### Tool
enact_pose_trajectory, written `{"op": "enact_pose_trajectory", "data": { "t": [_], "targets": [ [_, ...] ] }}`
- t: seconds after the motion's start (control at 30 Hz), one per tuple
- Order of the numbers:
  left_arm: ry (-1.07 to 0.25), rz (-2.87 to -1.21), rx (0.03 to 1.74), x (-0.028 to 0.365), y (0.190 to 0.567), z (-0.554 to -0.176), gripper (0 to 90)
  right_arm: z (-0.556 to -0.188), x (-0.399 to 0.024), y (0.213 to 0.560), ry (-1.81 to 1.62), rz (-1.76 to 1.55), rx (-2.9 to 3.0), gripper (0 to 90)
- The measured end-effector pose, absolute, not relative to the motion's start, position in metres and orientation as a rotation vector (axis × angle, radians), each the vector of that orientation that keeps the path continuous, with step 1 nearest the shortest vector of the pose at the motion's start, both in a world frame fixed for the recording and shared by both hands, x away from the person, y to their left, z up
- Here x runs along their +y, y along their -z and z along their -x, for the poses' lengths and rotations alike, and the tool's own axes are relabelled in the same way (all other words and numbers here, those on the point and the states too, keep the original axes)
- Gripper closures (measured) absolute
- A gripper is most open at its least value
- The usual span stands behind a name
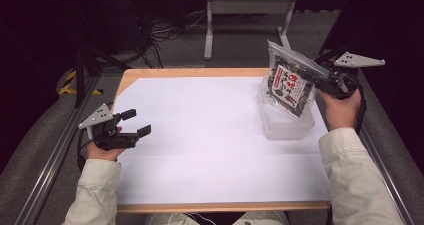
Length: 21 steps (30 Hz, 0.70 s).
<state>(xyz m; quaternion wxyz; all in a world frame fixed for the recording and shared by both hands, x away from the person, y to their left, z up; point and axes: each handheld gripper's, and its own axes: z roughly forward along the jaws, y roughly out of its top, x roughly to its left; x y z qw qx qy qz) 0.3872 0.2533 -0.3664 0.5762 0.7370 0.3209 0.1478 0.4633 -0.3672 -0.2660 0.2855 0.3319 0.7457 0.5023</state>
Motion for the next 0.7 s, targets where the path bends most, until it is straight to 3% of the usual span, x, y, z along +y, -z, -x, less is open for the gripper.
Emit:
{"op": "enact_pose_trajectory", "data": {
  "t": [0.7],
  "targets": [
    [-0.342,-1.731,0.753,0.252,0.367,-0.387,11.8,-0.467,-0.385,0.293,-1.409,-1.022,2.005,75.8]
  ]
}}
